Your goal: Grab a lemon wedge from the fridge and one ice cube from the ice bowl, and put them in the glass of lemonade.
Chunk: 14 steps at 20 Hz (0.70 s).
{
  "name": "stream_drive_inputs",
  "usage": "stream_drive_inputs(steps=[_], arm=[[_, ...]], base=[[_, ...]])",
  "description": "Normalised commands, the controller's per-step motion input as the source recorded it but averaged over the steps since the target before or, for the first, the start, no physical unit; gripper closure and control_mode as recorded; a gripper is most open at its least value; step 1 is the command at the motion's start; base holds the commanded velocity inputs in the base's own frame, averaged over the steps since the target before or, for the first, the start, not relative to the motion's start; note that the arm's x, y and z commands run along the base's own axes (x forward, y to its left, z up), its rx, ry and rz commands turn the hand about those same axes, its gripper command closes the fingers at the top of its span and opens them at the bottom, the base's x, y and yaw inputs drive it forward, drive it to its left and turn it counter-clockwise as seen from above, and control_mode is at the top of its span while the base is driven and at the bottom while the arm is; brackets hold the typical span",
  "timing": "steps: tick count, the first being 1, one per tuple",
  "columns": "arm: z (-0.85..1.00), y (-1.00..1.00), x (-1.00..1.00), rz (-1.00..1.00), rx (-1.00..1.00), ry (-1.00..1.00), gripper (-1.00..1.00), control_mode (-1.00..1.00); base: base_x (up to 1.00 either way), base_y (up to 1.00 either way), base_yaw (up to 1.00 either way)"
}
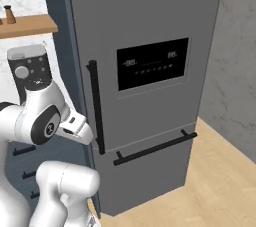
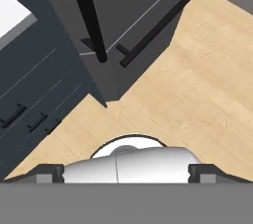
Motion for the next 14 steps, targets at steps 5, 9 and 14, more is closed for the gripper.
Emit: stream_drive_inputs(steps=[5,9,14], arm=[[0.0,0.0,0.0,0.0,0.0,0.0,-1.0,1.0],[0.0,0.0,0.0,0.0,0.0,0.0,-1.0,1.0],[0.0,0.0,0.0,0.0,0.0,0.0,-1.0,1.0]], base=[[-0.07,0.49,-0.18],[0.0,0.19,-0.16],[0.0,-0.28,-0.01]])
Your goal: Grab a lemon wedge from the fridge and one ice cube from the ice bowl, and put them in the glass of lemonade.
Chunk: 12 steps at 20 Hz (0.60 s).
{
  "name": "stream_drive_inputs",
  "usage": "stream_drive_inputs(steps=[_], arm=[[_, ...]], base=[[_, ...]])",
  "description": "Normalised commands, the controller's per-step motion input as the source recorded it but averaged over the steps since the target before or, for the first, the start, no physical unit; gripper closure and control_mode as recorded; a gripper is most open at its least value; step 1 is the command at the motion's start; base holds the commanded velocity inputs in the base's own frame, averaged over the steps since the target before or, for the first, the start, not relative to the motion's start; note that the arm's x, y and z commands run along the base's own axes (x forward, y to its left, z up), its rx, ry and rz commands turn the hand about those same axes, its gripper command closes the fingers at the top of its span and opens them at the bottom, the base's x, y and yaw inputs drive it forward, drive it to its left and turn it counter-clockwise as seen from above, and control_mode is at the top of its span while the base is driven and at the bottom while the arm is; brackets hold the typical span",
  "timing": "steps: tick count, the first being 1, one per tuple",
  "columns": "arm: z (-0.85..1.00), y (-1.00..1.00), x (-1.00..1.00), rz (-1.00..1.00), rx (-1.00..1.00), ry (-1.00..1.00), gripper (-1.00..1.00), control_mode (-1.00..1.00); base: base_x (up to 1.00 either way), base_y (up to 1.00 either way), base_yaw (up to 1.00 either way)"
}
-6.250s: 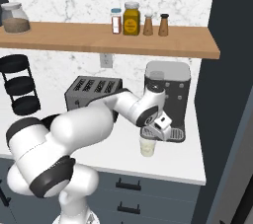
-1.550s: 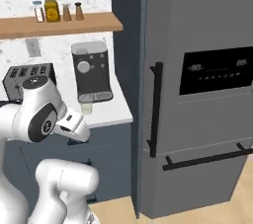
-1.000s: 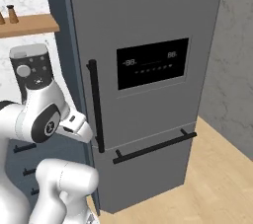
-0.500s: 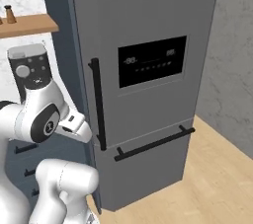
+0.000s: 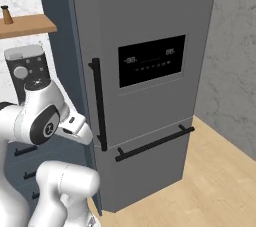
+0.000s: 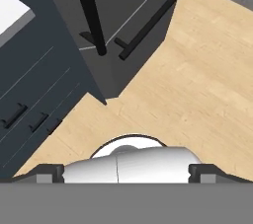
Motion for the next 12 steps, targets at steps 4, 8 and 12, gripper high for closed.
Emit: stream_drive_inputs(steps=[4,8,12], arm=[[0.0,0.0,0.0,0.0,0.0,0.0,-1.0,1.0],[0.0,0.0,0.0,0.0,0.0,0.0,-1.0,1.0],[0.0,0.0,0.0,0.0,0.0,-0.01,-1.0,-1.0]], base=[[-0.02,-0.02,0.0],[-0.19,0.0,0.02],[0.0,0.0,0.0]])
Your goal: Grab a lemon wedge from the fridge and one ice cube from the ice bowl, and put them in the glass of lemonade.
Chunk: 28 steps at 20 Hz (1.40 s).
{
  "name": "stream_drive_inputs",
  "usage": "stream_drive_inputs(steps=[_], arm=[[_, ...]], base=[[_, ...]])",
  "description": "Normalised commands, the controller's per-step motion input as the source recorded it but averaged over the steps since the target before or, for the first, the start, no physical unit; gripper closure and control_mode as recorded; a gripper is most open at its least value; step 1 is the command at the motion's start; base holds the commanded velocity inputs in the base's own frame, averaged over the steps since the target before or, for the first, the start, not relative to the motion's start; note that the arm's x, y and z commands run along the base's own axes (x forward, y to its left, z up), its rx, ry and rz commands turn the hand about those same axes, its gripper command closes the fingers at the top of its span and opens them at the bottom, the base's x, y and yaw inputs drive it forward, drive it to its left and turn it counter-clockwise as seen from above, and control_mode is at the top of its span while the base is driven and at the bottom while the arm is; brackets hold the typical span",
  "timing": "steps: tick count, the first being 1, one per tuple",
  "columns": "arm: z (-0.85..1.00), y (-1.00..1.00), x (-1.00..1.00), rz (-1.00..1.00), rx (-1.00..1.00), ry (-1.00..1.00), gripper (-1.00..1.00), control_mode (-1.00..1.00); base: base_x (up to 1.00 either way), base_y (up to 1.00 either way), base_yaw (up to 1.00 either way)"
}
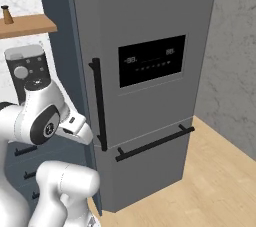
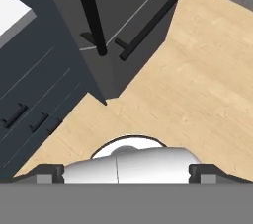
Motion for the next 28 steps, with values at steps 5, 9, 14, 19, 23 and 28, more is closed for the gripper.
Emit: stream_drive_inputs(steps=[5,9,14,19,23,28], arm=[[0.33,-0.36,0.03,0.29,0.09,-0.12,-1.0,-1.0],[0.48,-0.3,0.21,0.44,0.13,-0.02,-1.0,-1.0],[0.36,-0.03,0.76,0.35,0.05,-0.09,-1.0,-1.0],[0.05,0.06,0.85,0.2,0.0,-0.22,-1.0,-1.0],[-0.14,0.0,1.0,0.11,-0.01,-0.04,-1.0,-1.0],[-0.2,0.16,1.0,0.03,-0.02,0.0,-1.0,-1.0]], base=[[0.0,0.0,0.0],[0.0,0.0,0.0],[0.0,0.0,0.0],[0.0,0.0,0.0],[0.0,0.0,0.0],[0.0,0.0,0.0]])
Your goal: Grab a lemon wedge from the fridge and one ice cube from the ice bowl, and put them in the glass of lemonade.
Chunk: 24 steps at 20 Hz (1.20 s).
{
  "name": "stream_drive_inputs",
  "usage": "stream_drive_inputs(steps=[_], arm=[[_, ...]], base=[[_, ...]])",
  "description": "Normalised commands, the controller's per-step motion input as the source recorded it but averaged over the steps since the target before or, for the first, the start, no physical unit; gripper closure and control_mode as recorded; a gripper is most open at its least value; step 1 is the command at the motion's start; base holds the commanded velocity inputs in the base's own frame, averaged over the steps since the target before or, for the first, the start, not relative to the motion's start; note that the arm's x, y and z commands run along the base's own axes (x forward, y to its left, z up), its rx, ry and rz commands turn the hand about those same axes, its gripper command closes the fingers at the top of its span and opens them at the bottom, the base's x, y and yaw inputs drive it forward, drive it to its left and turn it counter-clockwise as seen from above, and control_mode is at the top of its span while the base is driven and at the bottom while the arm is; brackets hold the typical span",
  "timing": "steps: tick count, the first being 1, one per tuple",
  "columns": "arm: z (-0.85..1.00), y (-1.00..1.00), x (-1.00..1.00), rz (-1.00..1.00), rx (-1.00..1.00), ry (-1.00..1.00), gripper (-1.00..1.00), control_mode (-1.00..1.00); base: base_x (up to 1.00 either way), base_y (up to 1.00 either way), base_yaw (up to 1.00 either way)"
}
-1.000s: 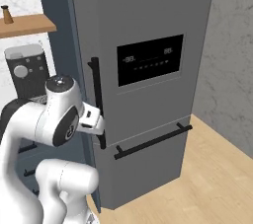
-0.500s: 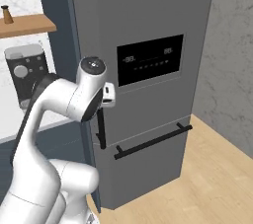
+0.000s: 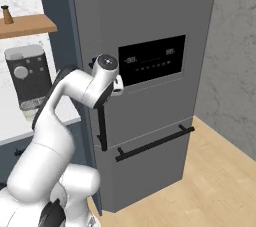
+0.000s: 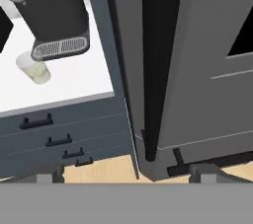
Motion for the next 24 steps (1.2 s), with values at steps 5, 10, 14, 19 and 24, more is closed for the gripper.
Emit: stream_drive_inputs(steps=[5,10,14,19,24], arm=[[-0.43,0.17,0.49,0.01,-0.02,-0.05,-1.0,-1.0],[-0.4,0.0,0.67,0.03,0.0,0.0,-1.0,-1.0],[-0.24,0.07,0.82,0.03,0.0,0.0,-1.0,-1.0],[-0.2,0.07,0.71,0.01,0.0,0.0,-1.0,-1.0],[-0.22,0.2,0.12,0.01,0.0,-0.02,-1.0,-1.0]], base=[[0.0,0.0,0.0],[0.0,0.0,0.0],[0.0,0.0,0.0],[0.0,0.0,0.0],[0.0,0.0,0.0]])
